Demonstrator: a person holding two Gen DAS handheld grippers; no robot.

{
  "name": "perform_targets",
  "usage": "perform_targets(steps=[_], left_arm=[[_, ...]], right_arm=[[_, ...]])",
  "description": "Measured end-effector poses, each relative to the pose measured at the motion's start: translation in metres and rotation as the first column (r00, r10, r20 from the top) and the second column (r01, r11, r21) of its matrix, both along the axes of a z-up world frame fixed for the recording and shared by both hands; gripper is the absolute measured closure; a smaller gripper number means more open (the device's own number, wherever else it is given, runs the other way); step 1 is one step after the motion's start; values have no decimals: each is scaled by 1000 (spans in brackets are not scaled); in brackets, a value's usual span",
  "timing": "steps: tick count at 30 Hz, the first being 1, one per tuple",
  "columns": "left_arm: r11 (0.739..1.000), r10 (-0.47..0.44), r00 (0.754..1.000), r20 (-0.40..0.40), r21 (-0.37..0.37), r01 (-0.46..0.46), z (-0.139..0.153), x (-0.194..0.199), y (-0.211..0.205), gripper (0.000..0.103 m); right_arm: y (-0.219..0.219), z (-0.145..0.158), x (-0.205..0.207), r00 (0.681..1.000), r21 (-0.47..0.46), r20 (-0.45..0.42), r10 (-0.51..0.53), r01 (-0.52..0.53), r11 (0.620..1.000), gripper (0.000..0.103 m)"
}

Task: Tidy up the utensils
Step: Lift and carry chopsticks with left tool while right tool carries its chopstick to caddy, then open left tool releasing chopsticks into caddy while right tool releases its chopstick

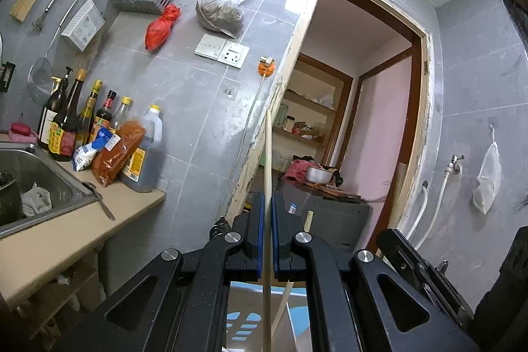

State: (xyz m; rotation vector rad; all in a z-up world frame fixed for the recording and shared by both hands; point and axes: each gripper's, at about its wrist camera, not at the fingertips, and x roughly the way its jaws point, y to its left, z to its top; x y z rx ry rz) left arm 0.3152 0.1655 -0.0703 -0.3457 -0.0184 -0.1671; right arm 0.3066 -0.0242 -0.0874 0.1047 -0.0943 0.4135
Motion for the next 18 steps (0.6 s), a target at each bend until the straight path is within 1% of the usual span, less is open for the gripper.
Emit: perform_targets(steps=[6, 9, 13, 16, 17, 18], left_arm=[[999, 32, 999, 21, 8, -32, -2, 3, -1, 101], [999, 34, 999, 13, 25, -34, -4, 3, -1, 101], [999, 23, 1000, -16, 43, -22, -3, 3, -1, 100], [998, -1, 999, -51, 62, 4, 1, 1, -3, 98], [998, -5, 998, -62, 66, 9, 3, -1, -3, 96], [998, -8, 998, -70, 67, 12, 3, -1, -3, 91]], right_arm=[[0, 0, 0, 1000, -1, 0, 0, 0, 1000, 100], [0, 0, 1, 1000, 0, -3, 2, -2, 1000, 100], [-1, 0, 0, 1000, 2, -15, 1, -1, 1000, 99], [-3, 4, -1, 1000, 5, -26, -2, 2, 1000, 94], [-3, 6, -2, 1000, 5, -27, -1, 1, 1000, 90], [-4, 10, -4, 1000, 6, -28, 2, -1, 1000, 85]])
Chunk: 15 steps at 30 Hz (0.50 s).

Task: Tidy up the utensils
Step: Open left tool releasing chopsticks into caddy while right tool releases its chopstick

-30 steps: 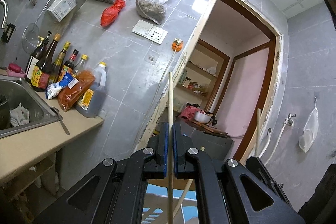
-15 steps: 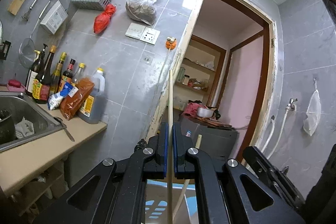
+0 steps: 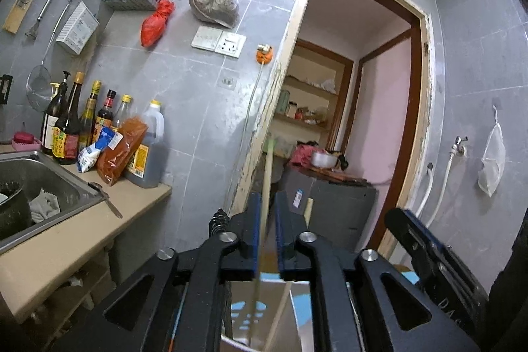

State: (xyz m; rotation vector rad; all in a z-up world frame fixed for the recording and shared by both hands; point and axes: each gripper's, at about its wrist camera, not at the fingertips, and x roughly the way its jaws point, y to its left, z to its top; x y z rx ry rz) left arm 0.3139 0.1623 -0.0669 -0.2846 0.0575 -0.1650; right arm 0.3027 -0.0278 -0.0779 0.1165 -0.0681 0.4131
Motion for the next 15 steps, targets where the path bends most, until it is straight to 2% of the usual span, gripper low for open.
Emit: perform_targets(steps=[1, 3, 6, 9, 11, 13, 14, 15], left_arm=[[1000, -5, 1000, -14, -1, 5, 2, -1, 0, 85], [1000, -9, 999, -37, 0, 9, 5, -3, -1, 79], [1000, -6, 997, -72, 1, 6, 10, -6, -1, 76], [1000, 12, 995, -102, -18, -14, 16, -13, -1, 63], [999, 19, 994, -110, -29, -22, 24, -18, -2, 59], [999, 27, 993, -118, -16, -29, 34, -24, -9, 46], [999, 30, 992, -121, -15, -32, 37, -26, -11, 41], [999, 34, 992, -125, -17, -36, 42, -29, -15, 32]], right_arm=[[-1, 2, -1, 1000, 1, -2, 1, -1, 1000, 84], [-5, 10, -4, 1000, 8, -11, 2, -2, 1000, 82], [-13, 24, -7, 1000, 16, -17, -4, 4, 1000, 80], [-23, 37, -12, 1000, 15, -27, -15, 15, 1000, 75], [-30, 45, -14, 999, 13, -40, -23, 23, 1000, 74], [-39, 53, -17, 998, 7, -58, -37, 38, 999, 68], [-45, 58, -18, 997, 8, -72, -41, 42, 999, 60], [-51, 61, -20, 996, 10, -84, -40, 41, 999, 54]])
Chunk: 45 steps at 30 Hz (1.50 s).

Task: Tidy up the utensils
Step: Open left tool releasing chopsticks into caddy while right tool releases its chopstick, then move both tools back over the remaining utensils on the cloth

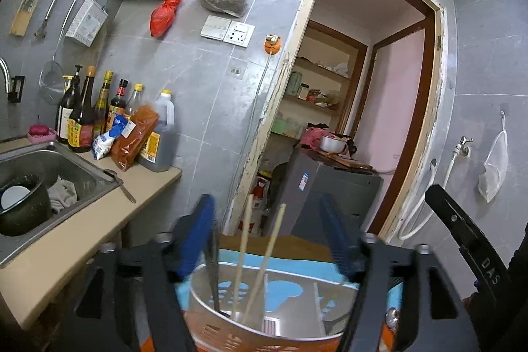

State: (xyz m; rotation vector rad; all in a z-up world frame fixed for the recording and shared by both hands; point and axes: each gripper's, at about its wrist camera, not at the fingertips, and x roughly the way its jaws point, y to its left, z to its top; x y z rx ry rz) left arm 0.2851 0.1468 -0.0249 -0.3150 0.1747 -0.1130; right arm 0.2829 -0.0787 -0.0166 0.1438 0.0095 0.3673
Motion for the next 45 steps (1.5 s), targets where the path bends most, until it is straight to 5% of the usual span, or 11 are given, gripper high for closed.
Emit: perform_targets(steps=[7, 13, 24, 36, 45], left_arm=[[1000, -2, 1000, -24, 29, 3, 23, -16, -32, 8], [995, -25, 998, -57, 96, 30, 30, -29, -70, 6], [979, -137, 977, -164, 126, 158, 0, -43, -142, 6], [948, -183, 936, -302, 199, 250, -74, -16, -207, 6], [891, -180, 879, -442, 305, 336, -131, 24, -242, 15]], right_arm=[[-44, 17, -13, 997, 1, -75, -18, 18, 1000, 29], [-90, 25, -28, 991, 4, -128, -47, 48, 999, 1], [-161, 8, -55, 964, -69, -213, -158, 146, 987, 0], [-214, -70, -38, 891, -158, -386, -239, 191, 969, 0], [-236, -122, 2, 808, -132, -561, -180, 127, 983, 3]])
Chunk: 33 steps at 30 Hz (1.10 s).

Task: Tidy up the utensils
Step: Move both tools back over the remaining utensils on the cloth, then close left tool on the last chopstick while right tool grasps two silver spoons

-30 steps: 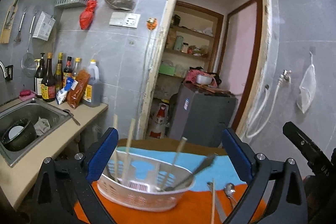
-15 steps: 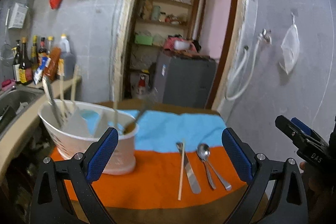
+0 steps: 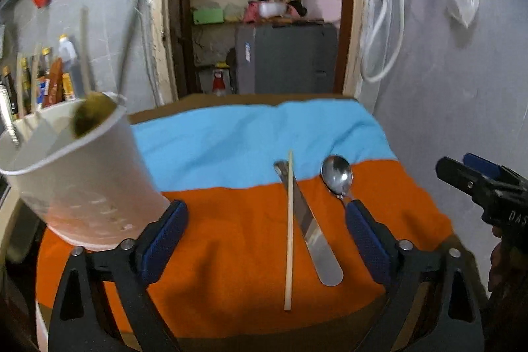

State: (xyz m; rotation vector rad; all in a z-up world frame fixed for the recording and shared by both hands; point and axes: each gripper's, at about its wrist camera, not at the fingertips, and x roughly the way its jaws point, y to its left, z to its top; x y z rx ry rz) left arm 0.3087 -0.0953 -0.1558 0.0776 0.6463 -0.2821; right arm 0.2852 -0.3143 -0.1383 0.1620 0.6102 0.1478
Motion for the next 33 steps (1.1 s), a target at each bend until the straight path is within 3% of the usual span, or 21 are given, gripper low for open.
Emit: perform_targets(steps=[5, 9, 13, 18, 22, 25, 27, 28, 33], left_arm=[[998, -33, 997, -76, 45, 37, -21, 21, -12, 33], [996, -60, 985, -162, 59, 71, -34, 40, -18, 53], [995, -67, 968, -243, 51, 82, -45, 56, -18, 68], [995, -90, 959, -269, 23, 100, -41, 67, -16, 76], [997, -74, 955, -289, 12, 81, -40, 79, -15, 93], [998, -59, 947, -316, -27, 53, -40, 81, -9, 99], [999, -38, 947, -320, -36, 28, -38, 80, -5, 100], [999, -23, 947, -320, -37, 12, -37, 79, -4, 100], [998, 19, 947, -322, -45, -35, -35, 69, 1, 100]], right_arm=[[6, -19, 17, 993, -19, -105, 60, -63, 998, 28], [15, -29, 28, 976, -16, -167, 138, -142, 990, 41], [28, -35, 35, 958, -26, -206, 201, -211, 977, 50], [47, -41, 47, 930, -55, -261, 260, -283, 957, 60], [58, -46, 54, 920, -130, -300, 250, -299, 945, 64], [61, -45, 56, 928, -176, -301, 219, -280, 944, 73], [58, -45, 57, 937, -191, -296, 187, -249, 949, 90], [54, -45, 58, 940, -187, -296, 172, -233, 954, 94], [39, -45, 59, 946, -130, -294, 137, -182, 975, 95]])
